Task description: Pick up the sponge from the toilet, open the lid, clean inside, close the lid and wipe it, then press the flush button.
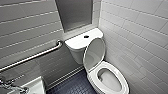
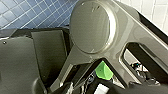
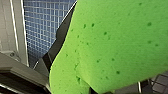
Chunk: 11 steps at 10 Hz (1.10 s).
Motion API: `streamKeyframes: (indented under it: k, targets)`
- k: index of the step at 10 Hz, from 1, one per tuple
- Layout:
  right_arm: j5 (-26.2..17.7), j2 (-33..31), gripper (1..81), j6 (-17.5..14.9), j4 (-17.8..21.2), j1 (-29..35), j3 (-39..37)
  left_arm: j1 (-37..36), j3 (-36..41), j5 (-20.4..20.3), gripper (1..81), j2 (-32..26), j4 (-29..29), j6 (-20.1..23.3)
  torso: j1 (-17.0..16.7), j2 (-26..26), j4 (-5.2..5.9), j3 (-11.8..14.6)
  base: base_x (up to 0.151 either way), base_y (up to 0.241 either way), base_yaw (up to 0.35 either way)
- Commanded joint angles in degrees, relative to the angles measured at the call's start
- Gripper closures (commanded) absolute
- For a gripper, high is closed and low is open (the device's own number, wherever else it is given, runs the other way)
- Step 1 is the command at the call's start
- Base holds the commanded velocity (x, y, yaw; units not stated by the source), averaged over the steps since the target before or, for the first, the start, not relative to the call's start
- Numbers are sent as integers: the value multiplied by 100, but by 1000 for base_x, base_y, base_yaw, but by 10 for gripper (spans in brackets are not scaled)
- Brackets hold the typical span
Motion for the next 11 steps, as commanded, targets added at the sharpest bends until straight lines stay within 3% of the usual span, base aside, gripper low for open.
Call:
streamKeyframes:
  k: [1,4,5,6,8,9,10,11]
  targets:
    - [-141,-203,811,15,-637,-200,-55,257,87,259,10,57,267,133,0,0,0,0,0,0,0]
    - [-114,-114,811,639,-611,-331,-205,952,-714,-277,10,384,541,141,0,0,0,2,0,0,0]
    - [-79,-62,811,701,-455,-463,-284,1075,-985,-295,10,532,559,141,0,0,0,5,0,0,0]
    - [80,-9,811,542,-48,-586,-284,1190,-1180,-295,10,648,559,150,0,-2,0,5,0,0,0]
    - [264,-9,811,-372,752,-807,41,1375,-1462,-303,10,823,568,168,0,-2,0,6,0,0,0]
    - [62,-35,811,-1101,1261,-895,269,1462,-1620,-312,10,876,577,168,0,-2,0,9,0,0,0]
    - [-245,-44,811,-1506,1692,-921,410,1507,-1804,-321,10,955,577,168,0,-2,0,9,0,0,0]
    - [-606,-62,811,-2182,2219,-930,586,1621,-1998,-347,10,1043,577,168,0,-2,0,9,0,0,0]
